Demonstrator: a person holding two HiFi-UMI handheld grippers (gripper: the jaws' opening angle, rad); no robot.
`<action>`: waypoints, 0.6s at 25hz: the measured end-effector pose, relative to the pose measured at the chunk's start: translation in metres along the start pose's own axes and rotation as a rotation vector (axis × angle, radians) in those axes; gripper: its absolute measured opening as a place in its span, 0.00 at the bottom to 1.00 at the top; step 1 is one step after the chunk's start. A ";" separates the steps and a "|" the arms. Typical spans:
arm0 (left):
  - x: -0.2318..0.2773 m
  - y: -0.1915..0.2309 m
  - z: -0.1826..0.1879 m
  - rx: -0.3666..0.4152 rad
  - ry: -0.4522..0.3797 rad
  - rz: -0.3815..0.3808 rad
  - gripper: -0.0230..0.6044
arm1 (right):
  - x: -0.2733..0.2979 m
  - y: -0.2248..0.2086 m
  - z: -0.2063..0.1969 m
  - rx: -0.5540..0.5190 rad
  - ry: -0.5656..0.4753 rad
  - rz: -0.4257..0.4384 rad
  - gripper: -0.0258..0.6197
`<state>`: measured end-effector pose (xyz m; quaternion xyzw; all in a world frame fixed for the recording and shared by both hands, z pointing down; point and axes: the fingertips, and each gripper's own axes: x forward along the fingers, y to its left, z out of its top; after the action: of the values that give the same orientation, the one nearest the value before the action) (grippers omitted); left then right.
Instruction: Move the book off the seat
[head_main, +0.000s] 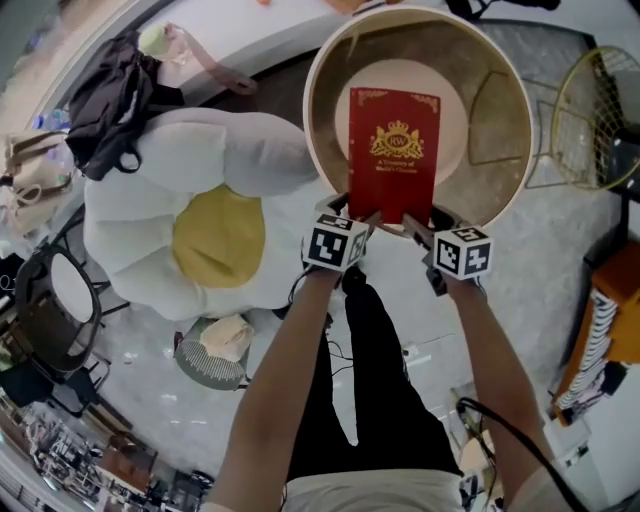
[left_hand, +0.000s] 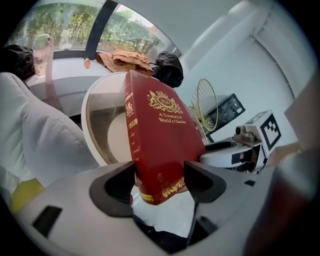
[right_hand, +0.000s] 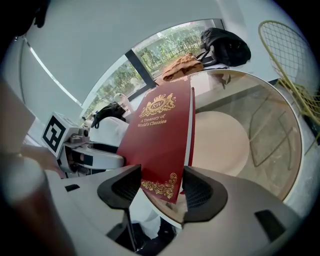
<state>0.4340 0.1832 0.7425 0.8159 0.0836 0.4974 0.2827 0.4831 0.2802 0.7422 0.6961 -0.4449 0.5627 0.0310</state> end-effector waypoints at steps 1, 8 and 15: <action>0.004 0.001 0.001 0.000 0.006 -0.001 0.53 | 0.002 -0.003 0.000 0.010 0.001 -0.001 0.45; 0.022 0.003 0.005 -0.010 0.023 -0.003 0.53 | 0.012 -0.021 0.001 0.045 -0.003 -0.005 0.45; 0.029 -0.001 0.006 -0.002 0.026 0.016 0.59 | 0.011 -0.029 0.005 0.028 -0.005 -0.009 0.45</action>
<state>0.4535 0.1935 0.7622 0.8099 0.0802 0.5101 0.2783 0.5054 0.2892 0.7625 0.6998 -0.4342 0.5668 0.0228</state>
